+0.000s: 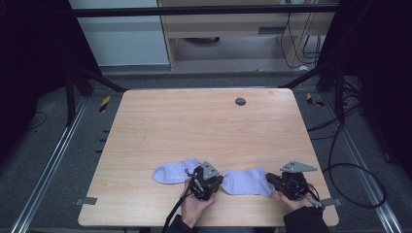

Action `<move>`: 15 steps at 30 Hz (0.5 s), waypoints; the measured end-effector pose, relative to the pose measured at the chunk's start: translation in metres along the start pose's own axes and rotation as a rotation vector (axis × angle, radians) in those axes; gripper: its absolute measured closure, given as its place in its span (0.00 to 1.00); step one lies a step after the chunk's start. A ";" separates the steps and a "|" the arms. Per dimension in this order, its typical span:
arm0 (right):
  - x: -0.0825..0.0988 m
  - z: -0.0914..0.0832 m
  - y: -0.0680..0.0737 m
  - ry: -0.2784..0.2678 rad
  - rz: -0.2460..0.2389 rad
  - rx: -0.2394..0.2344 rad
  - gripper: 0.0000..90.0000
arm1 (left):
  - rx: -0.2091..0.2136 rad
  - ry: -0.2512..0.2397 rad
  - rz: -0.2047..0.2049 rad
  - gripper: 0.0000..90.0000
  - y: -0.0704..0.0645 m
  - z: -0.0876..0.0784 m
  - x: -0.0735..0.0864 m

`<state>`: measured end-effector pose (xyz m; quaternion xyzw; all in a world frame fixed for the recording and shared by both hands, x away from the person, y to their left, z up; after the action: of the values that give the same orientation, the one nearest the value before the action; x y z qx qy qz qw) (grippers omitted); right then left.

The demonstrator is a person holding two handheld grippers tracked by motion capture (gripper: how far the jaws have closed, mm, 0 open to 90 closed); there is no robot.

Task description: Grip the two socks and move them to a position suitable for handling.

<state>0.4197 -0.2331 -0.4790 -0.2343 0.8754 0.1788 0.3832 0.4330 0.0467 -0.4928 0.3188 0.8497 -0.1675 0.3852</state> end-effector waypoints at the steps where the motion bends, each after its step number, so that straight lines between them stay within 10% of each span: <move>1: 0.000 0.000 0.000 0.000 0.000 0.000 0.97 | 0.003 0.000 0.002 0.99 0.001 -0.004 0.001; 15: -0.002 0.023 0.039 0.042 -0.054 -0.100 0.96 | -0.010 0.057 -0.014 0.99 0.030 -0.033 0.038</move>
<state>0.4131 -0.1895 -0.4874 -0.2805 0.8665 0.2069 0.3572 0.4165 0.1021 -0.5016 0.3155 0.8633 -0.1567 0.3614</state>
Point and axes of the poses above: each handheld gripper's, and its own axes: z roughly forward along the jaws, x roughly out of its underside, y roughly to its left, the point moved 1 cm from there along z, roughly forward along the jaws, and after that the axes turned 3 degrees about -x, right-handed, at the moved point
